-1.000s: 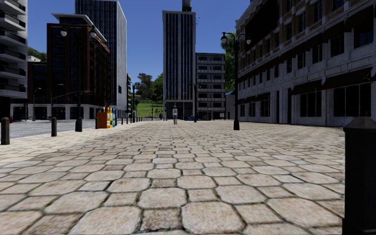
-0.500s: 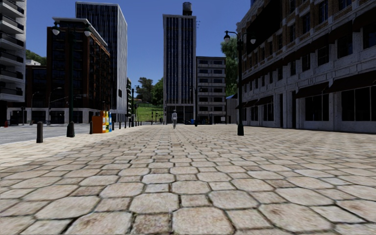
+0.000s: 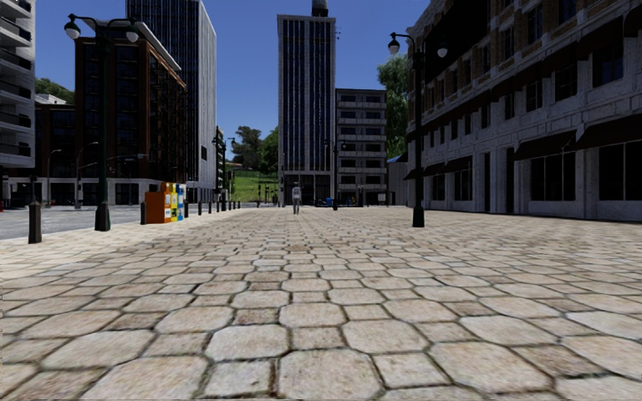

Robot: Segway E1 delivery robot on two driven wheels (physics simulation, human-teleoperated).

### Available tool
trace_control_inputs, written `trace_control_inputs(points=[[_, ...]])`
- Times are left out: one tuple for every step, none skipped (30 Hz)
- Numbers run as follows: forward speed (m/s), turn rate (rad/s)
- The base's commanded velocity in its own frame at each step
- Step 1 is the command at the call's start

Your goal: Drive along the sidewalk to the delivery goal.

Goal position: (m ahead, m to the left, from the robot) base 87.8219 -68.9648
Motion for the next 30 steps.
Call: trace_control_inputs(points=[[1.99,0.0],[1.99,0.0],[1.99,0.0],[1.99,0.0],[1.99,0.0],[1.99,0.0],[1.99,0.0],[1.99,0.0],[1.99,0.0],[1.99,0.0],[1.99,0.0],[1.99,0.0],[1.99,0.0],[1.99,0.0],[1.99,0.0],[2.0,0.0],[2.0,0.0],[2.0,0.0],[2.0,0.0],[2.0,0.0],[2.0,0.0],[2.0,0.0],[2.0,0.0],[2.0,0.0],[2.0,0.0],[2.0,0.0],[2.0,0.0],[2.0,0.0],[2.0,0.0],[2.0,0.0]])
